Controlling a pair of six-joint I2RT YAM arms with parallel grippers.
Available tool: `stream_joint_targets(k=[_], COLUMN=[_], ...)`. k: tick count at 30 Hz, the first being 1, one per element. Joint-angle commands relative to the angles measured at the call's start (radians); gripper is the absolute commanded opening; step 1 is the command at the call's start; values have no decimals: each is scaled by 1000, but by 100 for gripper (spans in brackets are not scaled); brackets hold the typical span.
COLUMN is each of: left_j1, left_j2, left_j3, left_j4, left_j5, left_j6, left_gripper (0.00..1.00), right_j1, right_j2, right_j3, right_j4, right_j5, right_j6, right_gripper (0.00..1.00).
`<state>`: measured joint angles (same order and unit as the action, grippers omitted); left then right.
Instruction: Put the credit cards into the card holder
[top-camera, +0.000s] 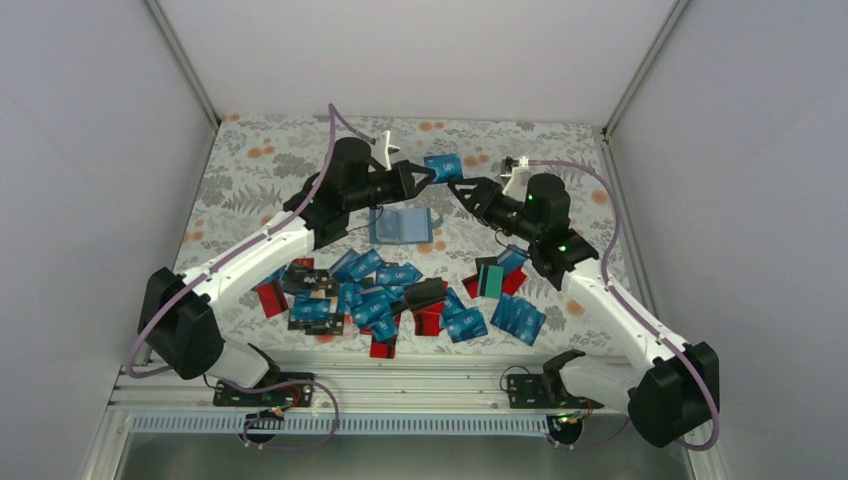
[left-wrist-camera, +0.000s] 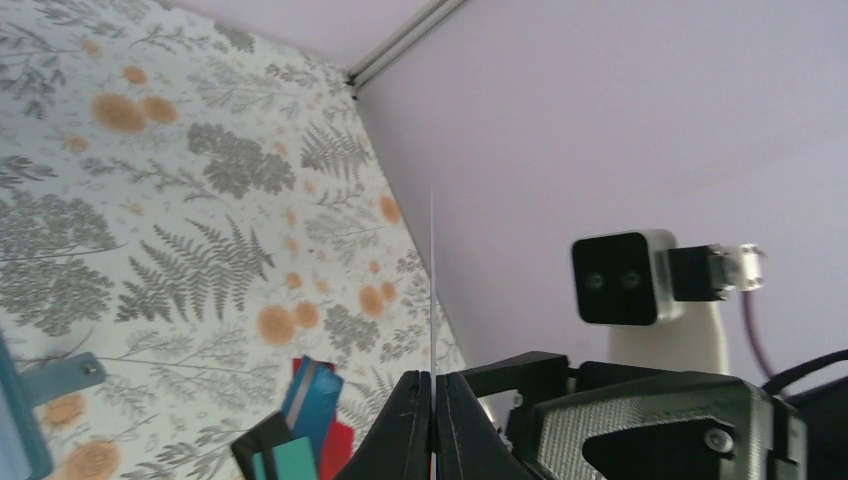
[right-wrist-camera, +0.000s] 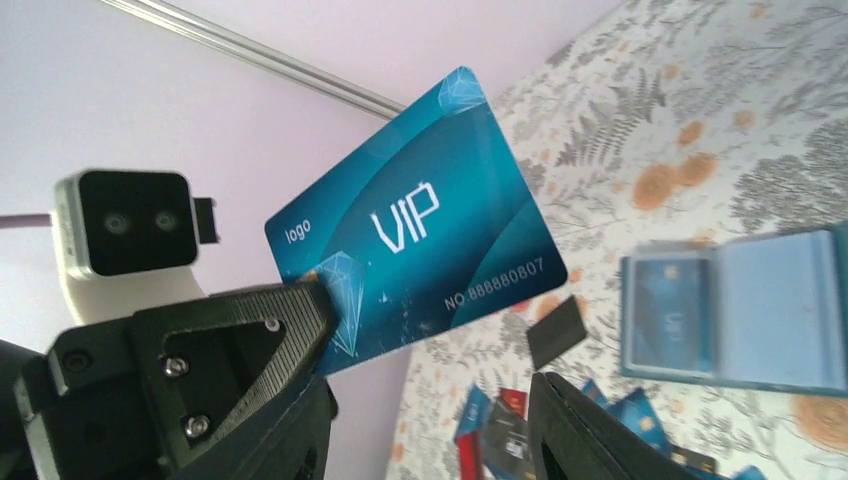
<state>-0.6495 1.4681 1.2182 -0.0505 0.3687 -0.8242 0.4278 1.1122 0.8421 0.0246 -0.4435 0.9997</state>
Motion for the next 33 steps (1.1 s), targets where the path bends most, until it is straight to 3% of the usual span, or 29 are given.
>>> stream_joint_targets(k=[1, 11, 23, 33], left_j1=[0, -2, -2, -3], left_j2=[-28, -16, -5, 21], left_j3=[-25, -81, -68, -87], left_j4=[107, 283, 307, 337], left_j5=[4, 114, 147, 167], left_j6=[-72, -166, -173, -190], left_gripper=[2, 2, 2, 2], right_j1=[-16, -30, -58, -64], right_j2=[21, 53, 59, 78], right_j3=[17, 37, 63, 86], right_j4=[160, 269, 314, 334], right_j5=[-52, -93, -82, -90], right_j6=[110, 154, 152, 138], right_gripper=[51, 45, 36, 17])
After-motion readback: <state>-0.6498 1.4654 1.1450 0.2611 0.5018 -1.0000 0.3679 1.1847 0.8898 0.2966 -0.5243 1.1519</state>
